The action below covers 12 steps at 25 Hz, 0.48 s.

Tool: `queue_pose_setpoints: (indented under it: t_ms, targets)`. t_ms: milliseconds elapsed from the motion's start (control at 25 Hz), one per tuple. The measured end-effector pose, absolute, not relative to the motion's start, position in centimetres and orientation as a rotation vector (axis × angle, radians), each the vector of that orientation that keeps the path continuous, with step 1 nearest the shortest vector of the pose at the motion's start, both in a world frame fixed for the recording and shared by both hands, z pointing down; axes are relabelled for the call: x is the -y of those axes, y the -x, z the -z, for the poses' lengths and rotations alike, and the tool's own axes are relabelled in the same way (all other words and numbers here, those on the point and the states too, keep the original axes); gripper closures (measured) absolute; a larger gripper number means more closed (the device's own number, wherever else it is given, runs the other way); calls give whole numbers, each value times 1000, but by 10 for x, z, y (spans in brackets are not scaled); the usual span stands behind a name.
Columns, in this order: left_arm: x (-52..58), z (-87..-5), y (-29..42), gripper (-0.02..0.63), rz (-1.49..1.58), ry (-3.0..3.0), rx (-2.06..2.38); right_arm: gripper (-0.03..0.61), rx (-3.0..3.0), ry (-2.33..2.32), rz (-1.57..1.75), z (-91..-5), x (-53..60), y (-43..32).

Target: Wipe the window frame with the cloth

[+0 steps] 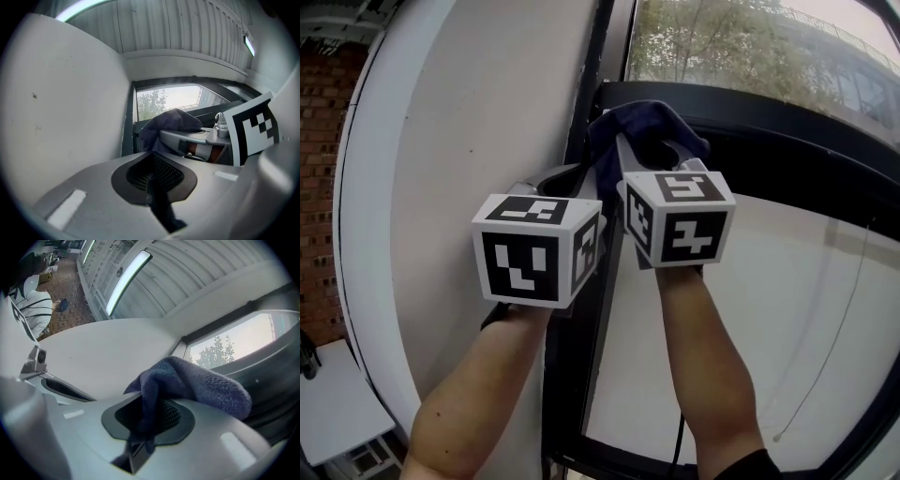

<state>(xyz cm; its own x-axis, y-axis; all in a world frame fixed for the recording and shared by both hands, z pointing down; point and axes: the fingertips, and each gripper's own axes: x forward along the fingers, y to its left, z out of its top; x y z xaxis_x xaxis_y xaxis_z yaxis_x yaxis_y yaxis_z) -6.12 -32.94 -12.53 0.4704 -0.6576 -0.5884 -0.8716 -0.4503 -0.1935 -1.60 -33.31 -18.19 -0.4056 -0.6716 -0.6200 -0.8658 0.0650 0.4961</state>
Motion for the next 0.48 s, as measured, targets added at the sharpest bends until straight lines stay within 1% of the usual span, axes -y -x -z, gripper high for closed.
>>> queue_pose_setpoints:
  t_ms: [240, 480]
  targets:
    - [329, 124, 43, 620, -604, 2291, -1239, 514, -2079, 1607, -1271, 183, 316, -9]
    - [323, 122, 20, 620, -604, 2317, -1202, 514, -2054, 1602, -1208, 186, 296, -38]
